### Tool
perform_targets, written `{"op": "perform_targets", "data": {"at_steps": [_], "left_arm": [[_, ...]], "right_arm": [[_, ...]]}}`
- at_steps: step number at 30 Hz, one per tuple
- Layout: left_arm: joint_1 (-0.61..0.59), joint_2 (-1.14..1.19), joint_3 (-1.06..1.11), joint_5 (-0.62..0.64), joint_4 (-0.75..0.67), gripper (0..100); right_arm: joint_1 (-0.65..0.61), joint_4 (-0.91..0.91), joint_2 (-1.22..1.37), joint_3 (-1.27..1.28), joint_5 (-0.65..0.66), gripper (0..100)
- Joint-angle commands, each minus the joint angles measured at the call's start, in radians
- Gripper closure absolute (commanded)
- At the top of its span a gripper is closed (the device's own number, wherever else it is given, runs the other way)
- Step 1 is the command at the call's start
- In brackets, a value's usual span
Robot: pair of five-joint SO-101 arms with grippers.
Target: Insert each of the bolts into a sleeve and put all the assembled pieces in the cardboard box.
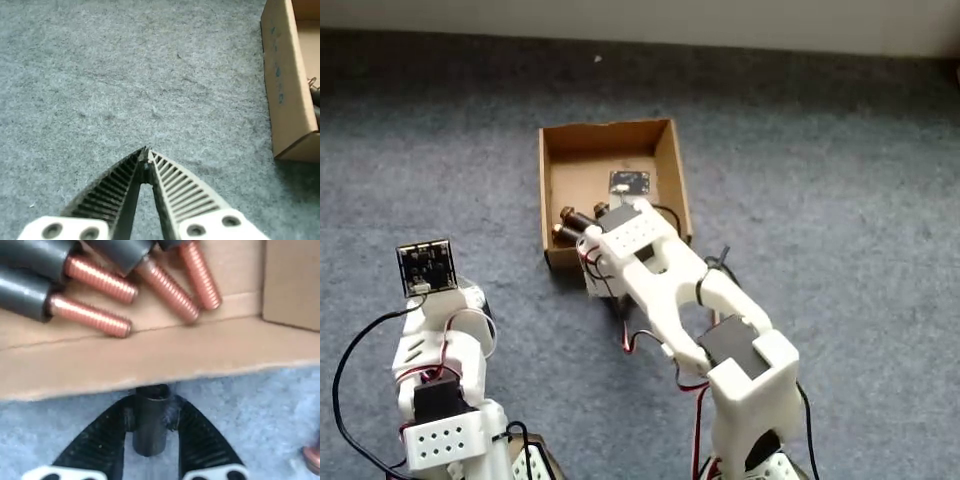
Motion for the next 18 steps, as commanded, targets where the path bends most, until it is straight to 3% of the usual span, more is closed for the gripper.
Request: {"op": "perform_targets", "data": {"at_steps": [1,9,13,18], "left_arm": [[-0.007,-0.008,0.027,-0.008,-0.035,99],[-0.007,-0.008,0.008,-0.008,-0.034,99],[0.004,-0.001,-0.067,-0.110,0.020,99],[0.160,0.004,-0.223,-0.149,0.153,99]], "right_arm": [[0.013,0.076,-0.216,-0.027,0.068,99.5],[0.242,0.074,-0.668,0.189,0.164,99.5],[0.435,0.042,-0.806,0.303,0.195,99.5],[0.639,-0.090,-0.918,0.507,0.195,99.5]]}}
